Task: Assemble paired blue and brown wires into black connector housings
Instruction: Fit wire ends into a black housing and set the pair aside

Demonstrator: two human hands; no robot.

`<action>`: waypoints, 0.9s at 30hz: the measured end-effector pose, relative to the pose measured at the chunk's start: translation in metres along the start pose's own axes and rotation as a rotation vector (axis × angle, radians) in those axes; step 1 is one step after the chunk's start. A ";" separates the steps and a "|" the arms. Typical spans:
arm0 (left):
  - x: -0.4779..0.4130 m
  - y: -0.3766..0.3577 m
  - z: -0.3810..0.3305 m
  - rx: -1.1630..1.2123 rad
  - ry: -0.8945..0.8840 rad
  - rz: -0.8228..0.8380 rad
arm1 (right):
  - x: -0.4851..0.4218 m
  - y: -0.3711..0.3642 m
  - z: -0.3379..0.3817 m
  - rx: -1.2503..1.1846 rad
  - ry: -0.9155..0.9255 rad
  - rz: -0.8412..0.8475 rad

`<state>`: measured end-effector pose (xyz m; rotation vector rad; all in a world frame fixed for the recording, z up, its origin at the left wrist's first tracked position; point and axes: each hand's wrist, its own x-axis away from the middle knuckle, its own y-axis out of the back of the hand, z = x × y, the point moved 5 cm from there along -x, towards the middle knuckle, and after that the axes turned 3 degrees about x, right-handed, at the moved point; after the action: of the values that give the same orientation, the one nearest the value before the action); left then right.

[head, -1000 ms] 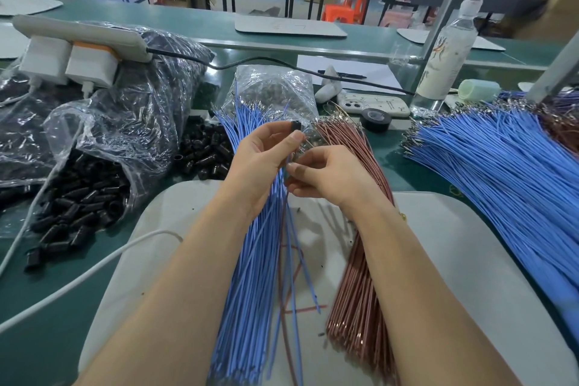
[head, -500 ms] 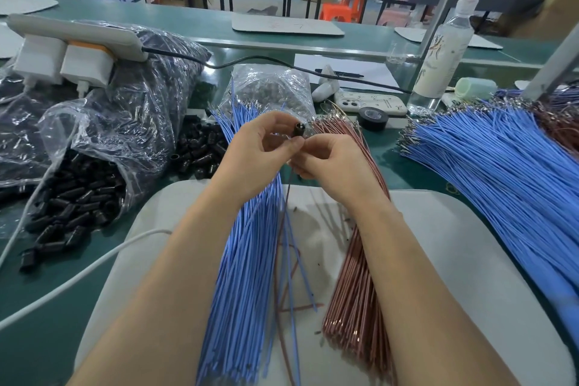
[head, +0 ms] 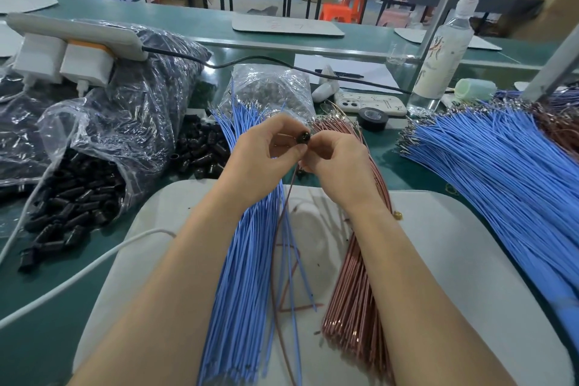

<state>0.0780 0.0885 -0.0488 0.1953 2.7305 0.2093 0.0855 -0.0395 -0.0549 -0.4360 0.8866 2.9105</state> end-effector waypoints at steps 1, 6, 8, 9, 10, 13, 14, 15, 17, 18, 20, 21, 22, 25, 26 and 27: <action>0.000 0.000 0.000 -0.001 -0.001 -0.001 | 0.000 0.000 0.000 0.008 0.006 -0.001; 0.002 -0.002 -0.001 -0.017 -0.015 -0.025 | 0.002 0.002 0.004 0.085 0.056 -0.025; 0.002 -0.003 -0.002 -0.042 -0.031 -0.047 | 0.002 0.001 0.006 0.109 0.075 -0.022; 0.002 -0.003 -0.002 -0.052 -0.034 -0.061 | 0.003 0.001 0.007 0.120 0.084 -0.021; 0.002 -0.003 -0.002 -0.058 -0.037 -0.075 | 0.003 0.001 0.007 0.129 0.092 -0.019; 0.002 -0.002 -0.002 -0.051 -0.037 -0.104 | 0.004 0.000 0.008 0.131 0.102 -0.010; 0.001 -0.002 -0.001 -0.042 -0.032 -0.105 | 0.004 -0.001 0.008 0.128 0.101 -0.009; 0.001 -0.003 0.000 -0.036 -0.026 -0.103 | 0.004 -0.001 0.007 0.124 0.098 -0.009; 0.001 -0.004 0.000 -0.026 -0.020 -0.098 | 0.004 -0.001 0.007 0.119 0.096 -0.015; 0.001 -0.004 0.000 -0.020 -0.020 -0.096 | 0.004 -0.001 0.007 0.121 0.098 -0.021; 0.001 -0.004 -0.001 -0.012 -0.025 -0.087 | 0.004 0.000 0.007 0.128 0.102 -0.027; 0.002 -0.004 -0.001 -0.013 -0.027 -0.083 | 0.004 0.000 0.007 0.130 0.103 -0.027; 0.002 -0.004 -0.002 -0.013 -0.027 -0.078 | 0.005 0.000 0.007 0.133 0.105 -0.027; 0.002 -0.004 -0.003 0.002 -0.023 -0.065 | 0.005 0.001 0.006 0.157 0.120 -0.041; 0.003 -0.004 -0.003 0.004 -0.022 -0.063 | 0.005 0.001 0.006 0.164 0.125 -0.046; 0.003 -0.004 -0.004 0.004 -0.021 -0.061 | 0.005 0.001 0.006 0.168 0.127 -0.048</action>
<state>0.0735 0.0844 -0.0474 0.1144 2.7117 0.1840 0.0791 -0.0375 -0.0512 -0.6249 1.1099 2.7618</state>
